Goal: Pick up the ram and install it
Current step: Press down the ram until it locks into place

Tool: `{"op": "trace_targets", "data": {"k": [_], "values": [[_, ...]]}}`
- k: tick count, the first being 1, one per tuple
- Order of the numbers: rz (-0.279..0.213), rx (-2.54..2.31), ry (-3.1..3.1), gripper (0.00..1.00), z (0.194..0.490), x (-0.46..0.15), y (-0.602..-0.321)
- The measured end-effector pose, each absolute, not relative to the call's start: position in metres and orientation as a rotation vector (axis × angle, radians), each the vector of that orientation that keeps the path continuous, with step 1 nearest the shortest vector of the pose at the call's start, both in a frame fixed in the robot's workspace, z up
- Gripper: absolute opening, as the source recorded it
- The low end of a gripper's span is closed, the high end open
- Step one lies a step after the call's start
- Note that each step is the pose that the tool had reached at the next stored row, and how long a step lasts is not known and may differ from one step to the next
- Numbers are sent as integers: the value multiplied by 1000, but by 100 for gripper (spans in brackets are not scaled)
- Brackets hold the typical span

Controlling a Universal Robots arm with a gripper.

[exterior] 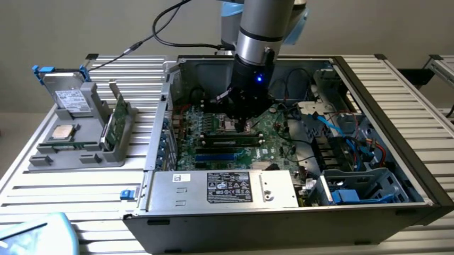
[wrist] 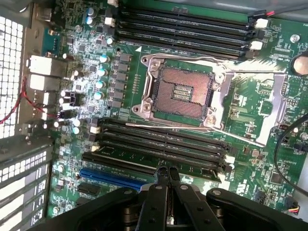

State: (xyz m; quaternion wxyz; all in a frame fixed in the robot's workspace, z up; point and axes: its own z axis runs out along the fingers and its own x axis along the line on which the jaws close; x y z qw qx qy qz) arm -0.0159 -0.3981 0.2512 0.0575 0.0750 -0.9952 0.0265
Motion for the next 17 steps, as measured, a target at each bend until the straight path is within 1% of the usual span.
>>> {"op": "trace_targets", "data": {"k": [13,17], "values": [[70,52,-3022,11,251,-22,-398],[76,49,-3027,11,251,-25,-398]]}}
